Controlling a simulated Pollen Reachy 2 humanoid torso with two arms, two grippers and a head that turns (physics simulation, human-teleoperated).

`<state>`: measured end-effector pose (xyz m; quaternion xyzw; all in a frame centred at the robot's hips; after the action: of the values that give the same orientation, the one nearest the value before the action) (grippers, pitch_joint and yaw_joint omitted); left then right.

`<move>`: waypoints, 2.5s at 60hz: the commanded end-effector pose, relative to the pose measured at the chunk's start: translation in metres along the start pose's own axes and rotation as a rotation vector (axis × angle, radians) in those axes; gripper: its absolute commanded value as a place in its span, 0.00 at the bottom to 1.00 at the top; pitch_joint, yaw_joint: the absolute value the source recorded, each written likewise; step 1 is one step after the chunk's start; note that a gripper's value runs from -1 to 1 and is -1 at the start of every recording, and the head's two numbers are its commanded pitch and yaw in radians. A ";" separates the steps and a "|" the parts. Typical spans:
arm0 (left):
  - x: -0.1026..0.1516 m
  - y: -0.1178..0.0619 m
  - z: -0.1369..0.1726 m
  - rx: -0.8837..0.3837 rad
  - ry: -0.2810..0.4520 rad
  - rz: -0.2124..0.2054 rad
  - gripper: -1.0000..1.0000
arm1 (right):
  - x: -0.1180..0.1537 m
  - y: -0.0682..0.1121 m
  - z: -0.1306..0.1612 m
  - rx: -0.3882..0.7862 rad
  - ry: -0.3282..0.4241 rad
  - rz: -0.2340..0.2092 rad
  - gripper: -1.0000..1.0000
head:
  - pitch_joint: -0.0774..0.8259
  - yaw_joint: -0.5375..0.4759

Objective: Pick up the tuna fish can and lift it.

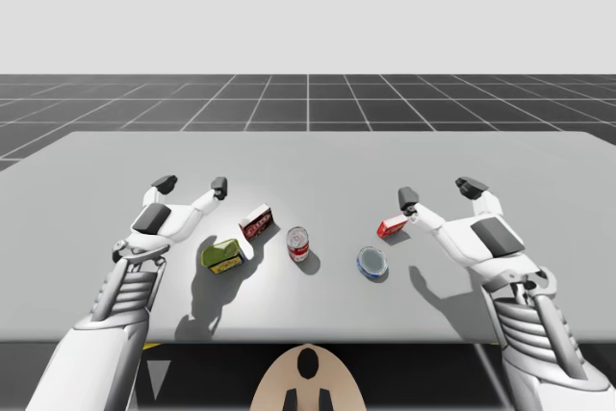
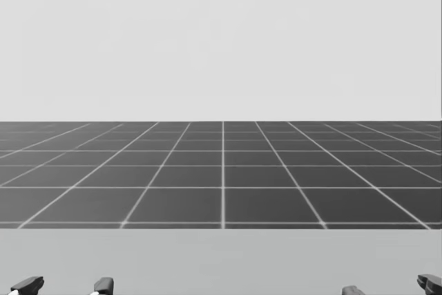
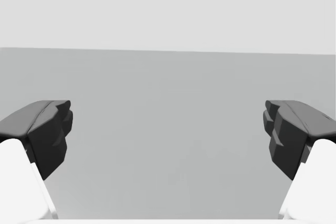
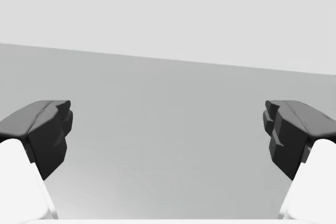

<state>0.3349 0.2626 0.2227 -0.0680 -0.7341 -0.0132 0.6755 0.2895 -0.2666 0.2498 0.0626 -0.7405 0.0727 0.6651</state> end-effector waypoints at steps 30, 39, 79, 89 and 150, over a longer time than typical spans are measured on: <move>0.002 0.002 0.001 0.003 -0.006 0.005 0.00 | 0.001 -0.002 0.001 -0.041 -0.008 0.000 0.00 | 0.40 0.53; 0.002 0.003 0.001 0.005 -0.007 0.000 0.00 | 0.001 -0.003 0.001 -0.041 -0.009 0.008 0.00 | 0.53 0.52; 0.008 0.000 0.004 -0.007 -0.033 0.005 0.00 | -0.003 -0.002 -0.003 -0.049 -0.007 0.041 0.00 | 0.90 0.28; 0.008 0.000 0.004 -0.004 -0.032 0.005 0.00 | 0.002 -0.001 -0.001 -0.035 -0.006 0.008 0.00 | 0.92 0.29; 0.011 0.001 0.006 -0.001 -0.049 0.009 0.00 | -0.073 0.085 0.114 0.237 0.233 -0.060 0.00 | 0.94 0.29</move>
<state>0.3291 0.2648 0.2330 -0.0719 -0.7495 -0.0092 0.6580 0.1642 -0.2154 0.1830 0.1490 -0.6458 0.1542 0.7328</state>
